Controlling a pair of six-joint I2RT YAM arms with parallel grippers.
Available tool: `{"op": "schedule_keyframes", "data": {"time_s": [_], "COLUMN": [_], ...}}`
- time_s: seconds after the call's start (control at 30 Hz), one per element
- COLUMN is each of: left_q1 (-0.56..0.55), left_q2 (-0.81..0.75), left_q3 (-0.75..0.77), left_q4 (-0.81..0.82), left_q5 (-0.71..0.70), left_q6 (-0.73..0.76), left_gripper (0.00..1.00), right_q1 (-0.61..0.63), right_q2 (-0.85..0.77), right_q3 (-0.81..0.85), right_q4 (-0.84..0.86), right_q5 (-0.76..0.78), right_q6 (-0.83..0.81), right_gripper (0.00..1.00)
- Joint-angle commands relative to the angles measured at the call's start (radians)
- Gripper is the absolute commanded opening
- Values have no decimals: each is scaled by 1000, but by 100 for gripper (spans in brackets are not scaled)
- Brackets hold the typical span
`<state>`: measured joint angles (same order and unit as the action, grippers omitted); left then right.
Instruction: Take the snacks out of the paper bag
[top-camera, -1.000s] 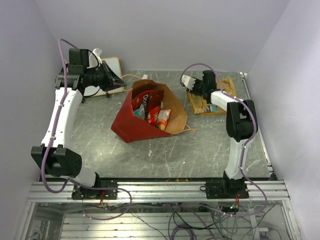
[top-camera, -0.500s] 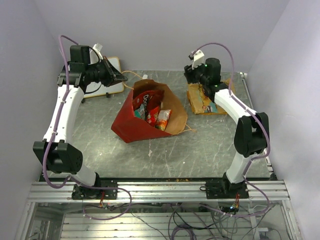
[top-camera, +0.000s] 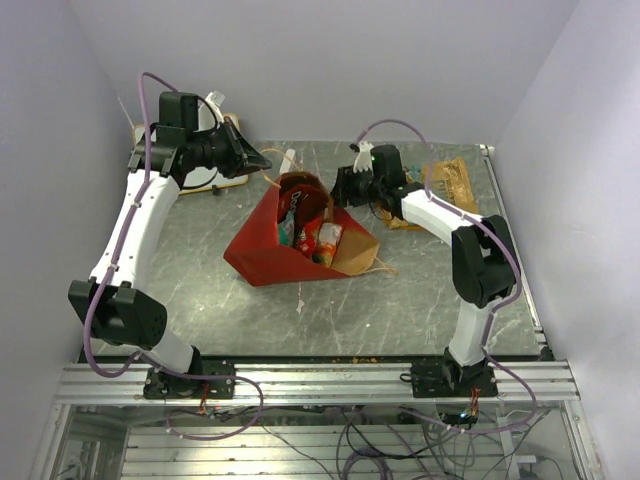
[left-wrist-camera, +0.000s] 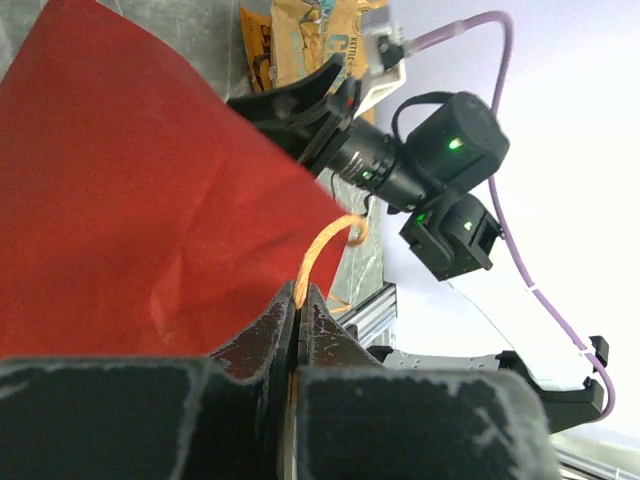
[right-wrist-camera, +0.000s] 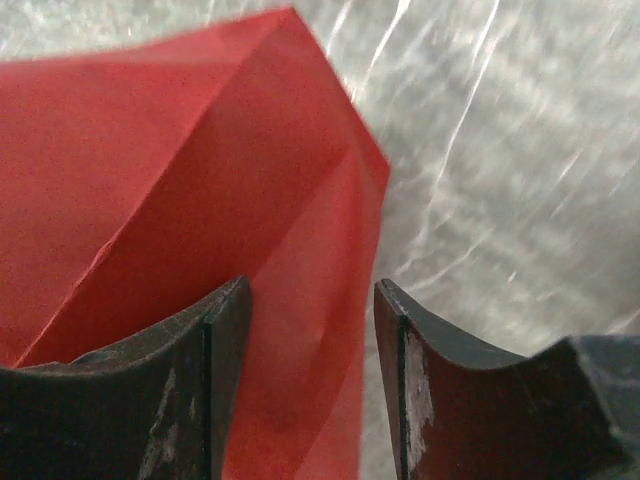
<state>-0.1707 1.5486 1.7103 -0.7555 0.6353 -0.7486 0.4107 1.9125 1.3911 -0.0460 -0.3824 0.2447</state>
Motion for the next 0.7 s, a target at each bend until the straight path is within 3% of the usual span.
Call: {"op": "schedule_keyframes", "data": {"time_s": [0.0,0.13,0.33,0.5,0.67], "left_q1": [-6,-7,-7,-7,-7], "left_q2": [-14,-33,-97,-91,-129], "left_q3": [31,27,-10,49,6], "left_q4": [-9,-41,-32,-146,-127], "left_q5": [-14,-64,-76,-89,-55], "left_q6": [-21,-14,-27,61,60], "left_gripper": [7,7,7,7,7], "right_q1": [36,77,135,127,128], "right_q2": [-62,-169,-308,-423,-576], "right_q3": [-128,-258,-333,-339,-367], "right_q4": [-13,75,28,-83,-152], "right_q5": [-77,-123,-78,13,128], "right_q6": [154,256,280,209,-36], "right_gripper": [53,52,52,55,59]}}
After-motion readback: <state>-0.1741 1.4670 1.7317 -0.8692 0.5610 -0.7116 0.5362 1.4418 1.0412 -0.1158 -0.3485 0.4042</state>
